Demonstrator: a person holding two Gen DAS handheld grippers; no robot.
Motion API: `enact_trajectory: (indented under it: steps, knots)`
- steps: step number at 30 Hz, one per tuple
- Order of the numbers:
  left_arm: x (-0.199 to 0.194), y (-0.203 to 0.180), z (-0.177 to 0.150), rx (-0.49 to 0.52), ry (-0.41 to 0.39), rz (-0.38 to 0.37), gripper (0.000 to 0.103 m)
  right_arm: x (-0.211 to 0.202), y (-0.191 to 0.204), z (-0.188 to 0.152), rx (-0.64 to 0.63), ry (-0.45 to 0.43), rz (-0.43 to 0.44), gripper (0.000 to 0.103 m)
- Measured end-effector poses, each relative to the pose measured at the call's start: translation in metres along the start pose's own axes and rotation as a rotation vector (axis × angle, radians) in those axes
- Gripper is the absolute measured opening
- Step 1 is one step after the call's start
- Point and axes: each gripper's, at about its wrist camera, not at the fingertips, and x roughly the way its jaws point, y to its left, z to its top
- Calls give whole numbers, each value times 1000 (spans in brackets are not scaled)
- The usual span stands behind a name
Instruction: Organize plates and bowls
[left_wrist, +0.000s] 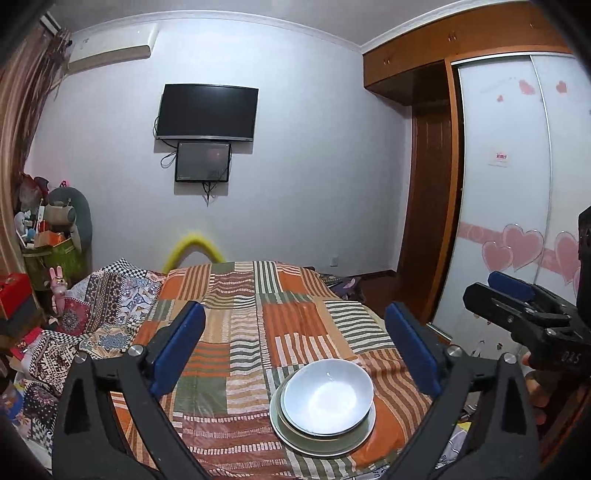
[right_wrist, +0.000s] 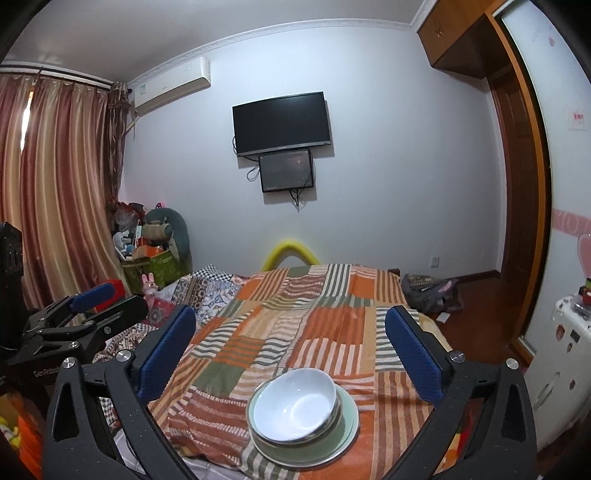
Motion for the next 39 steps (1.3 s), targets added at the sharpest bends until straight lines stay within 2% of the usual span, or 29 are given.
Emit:
enact_trajectory:
  steps: [39]
  knots:
    - [1,-6,-6,11,2,8,103,-7,-6,-5,27,12,2,102]
